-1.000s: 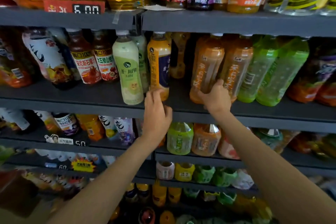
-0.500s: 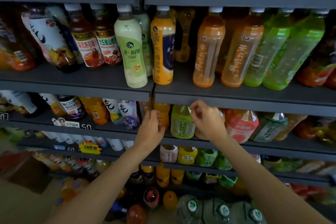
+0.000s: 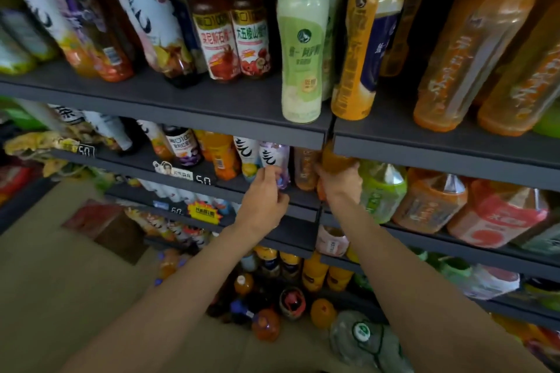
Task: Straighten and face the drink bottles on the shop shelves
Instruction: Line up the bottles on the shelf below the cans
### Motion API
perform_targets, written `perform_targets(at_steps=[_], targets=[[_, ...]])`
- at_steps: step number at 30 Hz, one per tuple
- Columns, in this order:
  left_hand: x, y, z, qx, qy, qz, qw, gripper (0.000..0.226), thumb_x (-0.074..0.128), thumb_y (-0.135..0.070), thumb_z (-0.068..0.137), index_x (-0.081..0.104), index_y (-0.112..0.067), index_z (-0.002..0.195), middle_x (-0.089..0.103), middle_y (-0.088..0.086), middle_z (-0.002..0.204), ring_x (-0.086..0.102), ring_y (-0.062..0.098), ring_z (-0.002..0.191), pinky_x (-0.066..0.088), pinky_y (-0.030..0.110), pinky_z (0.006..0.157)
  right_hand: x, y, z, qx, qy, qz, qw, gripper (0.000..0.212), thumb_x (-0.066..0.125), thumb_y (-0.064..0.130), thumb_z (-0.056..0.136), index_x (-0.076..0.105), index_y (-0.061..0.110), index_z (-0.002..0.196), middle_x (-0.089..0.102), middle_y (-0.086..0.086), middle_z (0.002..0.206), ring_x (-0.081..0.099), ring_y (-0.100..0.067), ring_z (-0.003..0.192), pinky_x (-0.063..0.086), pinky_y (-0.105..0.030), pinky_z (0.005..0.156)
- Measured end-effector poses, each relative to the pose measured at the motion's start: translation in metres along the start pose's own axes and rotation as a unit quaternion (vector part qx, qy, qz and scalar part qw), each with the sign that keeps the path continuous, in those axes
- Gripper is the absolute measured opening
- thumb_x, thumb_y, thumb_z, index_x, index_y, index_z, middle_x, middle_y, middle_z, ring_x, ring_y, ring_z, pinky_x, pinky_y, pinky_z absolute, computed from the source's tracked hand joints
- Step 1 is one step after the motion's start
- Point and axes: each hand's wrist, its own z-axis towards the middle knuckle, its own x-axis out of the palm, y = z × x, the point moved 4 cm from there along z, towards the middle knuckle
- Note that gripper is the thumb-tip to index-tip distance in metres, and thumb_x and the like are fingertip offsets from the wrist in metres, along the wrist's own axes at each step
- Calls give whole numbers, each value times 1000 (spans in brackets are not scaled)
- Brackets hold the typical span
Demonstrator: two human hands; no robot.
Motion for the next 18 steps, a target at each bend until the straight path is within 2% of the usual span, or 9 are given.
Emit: perform_targets(at_steps=[3,8,11,14,16,18], targets=[[-4,8,1,19,21,-12,1000,36,57,-6,85,45,-7,120,46,10,119,56,30,98,49,47,84,3,4,2,27,-59,22,998,78,70,44,78,37,7,137,53,-20,129,51,-37,119,43,-43,94],[-10,25,3,63,62,-12,996,35,53,-8,88,44,-9,122,47,5,121,57,21,100,47,41,89,9,-9,-35,-26,-125,-78,989,78,69,43,79,30,8,137,59,-23,115,56,-41,105,47,-45,80],[-10,26,7,94,110,-13,989,43,57,-13,88,40,-8,127,44,8,126,55,23,104,45,41,92,14,-18,-61,-79,-120,-127,982,70,70,45,77,39,8,128,62,-21,104,60,-40,96,51,-44,72],[-13,23,8,128,188,-37,973,67,70,-22,81,32,-9,136,41,8,133,45,22,120,40,38,100,18,-1,-86,-157,-99,-147,972,56,71,49,74,57,7,108,67,-14,93,64,-33,86,48,-34,62],[-25,24,7,121,228,-132,957,80,77,-18,74,29,-12,138,47,7,130,48,19,120,42,36,100,20,21,-105,-189,-68,-103,974,48,73,49,70,62,7,92,68,-10,84,65,-26,80,48,-32,59],[-49,29,9,108,229,-219,942,74,80,-10,70,37,-16,130,57,3,116,56,12,107,48,29,92,20,54,-123,-234,-27,-79,969,47,77,49,65,64,10,87,69,-6,80,65,-20,77,52,-36,64]])
